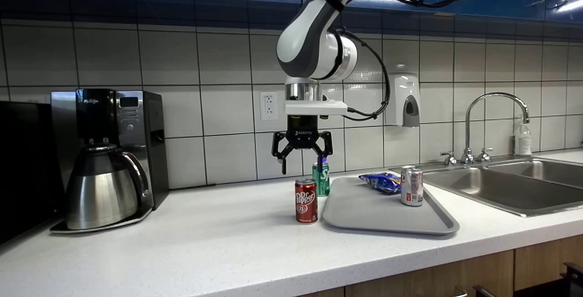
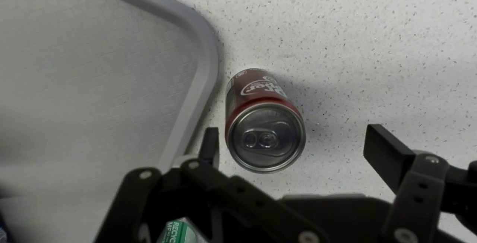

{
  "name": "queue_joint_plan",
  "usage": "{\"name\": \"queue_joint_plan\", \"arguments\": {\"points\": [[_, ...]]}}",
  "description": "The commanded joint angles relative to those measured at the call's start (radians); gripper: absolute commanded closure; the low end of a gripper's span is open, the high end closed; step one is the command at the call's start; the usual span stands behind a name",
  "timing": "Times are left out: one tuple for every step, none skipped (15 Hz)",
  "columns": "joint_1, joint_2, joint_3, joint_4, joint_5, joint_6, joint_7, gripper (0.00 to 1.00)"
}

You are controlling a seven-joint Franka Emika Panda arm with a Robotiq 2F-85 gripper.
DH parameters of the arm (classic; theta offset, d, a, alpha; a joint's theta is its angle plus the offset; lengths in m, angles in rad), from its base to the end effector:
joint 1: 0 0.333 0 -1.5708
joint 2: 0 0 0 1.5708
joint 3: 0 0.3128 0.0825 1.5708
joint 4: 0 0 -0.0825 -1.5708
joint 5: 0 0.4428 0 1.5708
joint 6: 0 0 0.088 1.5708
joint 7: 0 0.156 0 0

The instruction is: Move the cans to the tray

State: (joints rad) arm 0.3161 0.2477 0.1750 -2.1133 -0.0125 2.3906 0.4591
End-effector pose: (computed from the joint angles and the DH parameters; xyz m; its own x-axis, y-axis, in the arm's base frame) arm 0.5459 0.2937 0.2085 0.9993 0.0347 0.0151 0.0353 -0.9984 -0.0452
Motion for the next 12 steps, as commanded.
{"name": "queue_joint_plan", "arguments": {"points": [[0.0, 0.001, 0.0, -0.002, -0.006, 0.004, 0.002, 0.0], [-0.001, 0.002, 0.0, -0.005, -0.004, 0.008, -0.001, 0.0], [0.001, 0.003, -0.002, -0.005, -0.011, 0.008, 0.003, 0.0], [0.001, 0.007, -0.006, -0.005, -0.02, 0.015, 0.004, 0.0], [0.0, 0.01, -0.006, -0.004, -0.018, 0.016, -0.001, 0.0], [0.0, 0.013, -0.008, -0.004, -0.022, 0.02, -0.004, 0.0], [0.002, 0.017, -0.01, -0.003, -0.029, 0.025, -0.001, 0.0], [0.002, 0.025, -0.01, -0.003, -0.027, 0.035, -0.005, 0.0], [0.003, 0.035, -0.01, -0.001, -0.028, 0.043, -0.005, 0.0], [0.004, 0.043, -0.01, 0.0, -0.028, 0.055, -0.005, 0.0], [0.008, 0.055, -0.01, 0.0, -0.031, 0.07, -0.005, 0.0], [0.01, 0.066, -0.011, 0.004, -0.033, 0.077, -0.006, 0.0]]}}
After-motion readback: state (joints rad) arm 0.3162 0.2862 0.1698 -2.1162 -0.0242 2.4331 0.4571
